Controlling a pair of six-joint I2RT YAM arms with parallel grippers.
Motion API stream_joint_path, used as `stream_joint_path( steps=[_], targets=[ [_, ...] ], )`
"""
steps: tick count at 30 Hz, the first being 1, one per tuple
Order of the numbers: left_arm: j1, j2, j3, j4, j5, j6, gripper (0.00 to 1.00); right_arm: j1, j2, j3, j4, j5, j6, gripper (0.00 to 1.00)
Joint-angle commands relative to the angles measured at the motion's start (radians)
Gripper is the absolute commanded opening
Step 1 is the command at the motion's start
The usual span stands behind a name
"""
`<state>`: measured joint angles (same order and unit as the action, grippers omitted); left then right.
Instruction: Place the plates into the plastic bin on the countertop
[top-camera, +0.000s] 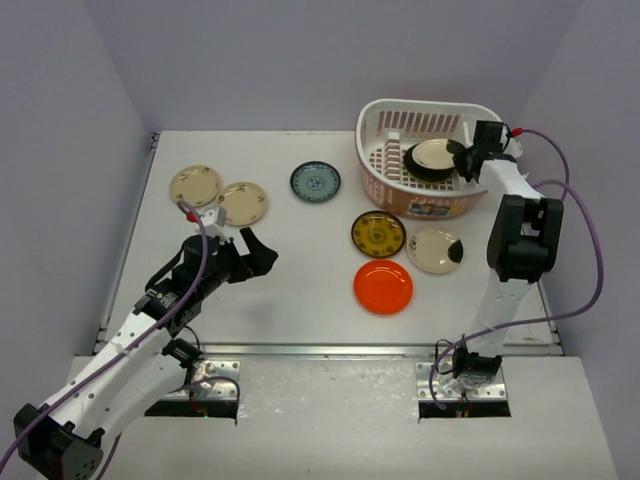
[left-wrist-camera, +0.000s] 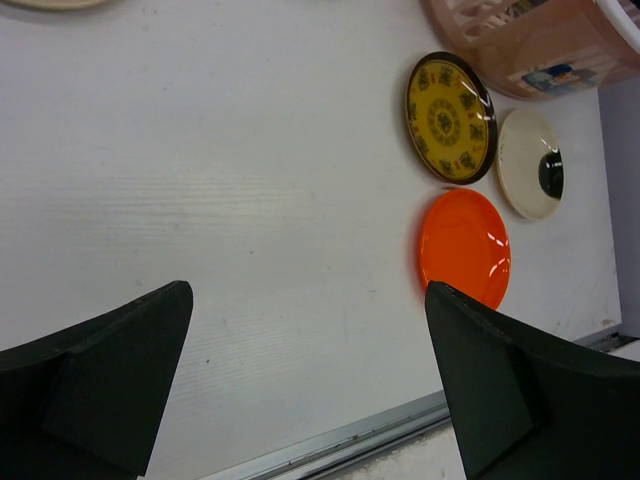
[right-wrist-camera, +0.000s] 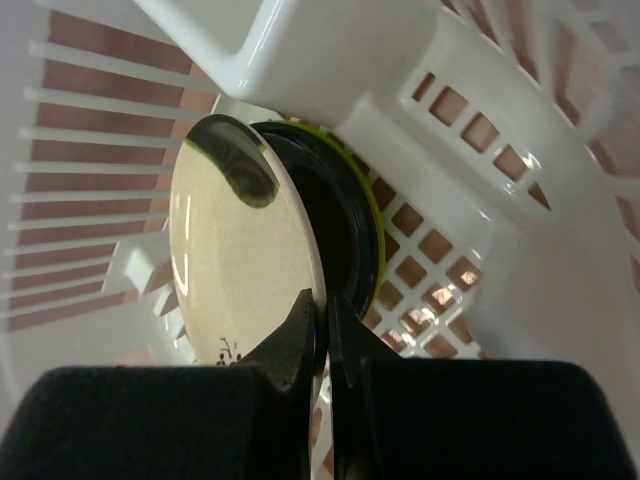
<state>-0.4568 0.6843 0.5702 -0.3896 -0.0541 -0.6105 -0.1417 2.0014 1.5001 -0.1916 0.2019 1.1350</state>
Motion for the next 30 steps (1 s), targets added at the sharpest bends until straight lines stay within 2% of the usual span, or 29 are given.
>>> stream_joint_path(
  steps=[1, 2, 3, 4, 5, 9, 11, 16, 19, 22, 25, 29, 30],
  targets=[
    [-0.009, 0.029, -0.052, 0.132, 0.109, -0.020, 1.00, 0.005, 0.083, 0.162, 0.019, -0.032, -0.068, 0.10],
    [-0.015, 0.058, -0.062, 0.166, 0.126, -0.026, 1.00, 0.005, 0.098, 0.169, 0.018, -0.042, -0.069, 0.22],
    [-0.022, 0.084, -0.069, 0.190, 0.137, -0.031, 1.00, 0.005, 0.105, 0.169, 0.025, -0.049, -0.070, 0.39],
    [-0.042, 0.126, -0.078, 0.213, 0.144, -0.043, 1.00, 0.005, 0.104, 0.168, 0.029, -0.058, -0.074, 0.65],
    [-0.056, 0.145, -0.084, 0.249, 0.148, -0.049, 1.00, 0.005, 0.099, 0.168, 0.028, -0.073, -0.079, 0.75],
    [-0.157, 0.240, -0.093, 0.348, 0.109, -0.084, 1.00, 0.008, 0.012, 0.149, 0.022, -0.085, -0.110, 0.94],
    [-0.210, 0.306, -0.092, 0.427, 0.090, -0.107, 1.00, 0.012, -0.060, 0.121, 0.022, -0.088, -0.131, 0.99],
    [-0.348, 0.588, -0.015, 0.624, 0.091, -0.142, 1.00, 0.058, -0.268, 0.082, -0.053, -0.152, -0.274, 0.99],
    [-0.383, 0.777, 0.055, 0.694, 0.101, -0.142, 1.00, 0.084, -0.444, -0.011, -0.070, -0.300, -0.401, 0.99],
    [-0.395, 0.930, 0.165, 0.704, 0.124, -0.138, 0.98, 0.107, -0.610, -0.223, -0.051, -0.633, -0.466, 0.99],
    [-0.398, 1.025, 0.218, 0.715, 0.124, -0.141, 0.92, 0.135, -0.805, -0.491, 0.022, -0.830, -0.484, 0.99],
    [-0.399, 1.113, 0.298, 0.707, 0.141, -0.135, 0.82, 0.136, -1.066, -0.795, 0.102, -0.896, -0.454, 0.99],
    [-0.398, 1.137, 0.309, 0.706, 0.149, -0.135, 0.76, 0.136, -1.103, -0.835, 0.099, -0.890, -0.456, 0.99]
  ],
)
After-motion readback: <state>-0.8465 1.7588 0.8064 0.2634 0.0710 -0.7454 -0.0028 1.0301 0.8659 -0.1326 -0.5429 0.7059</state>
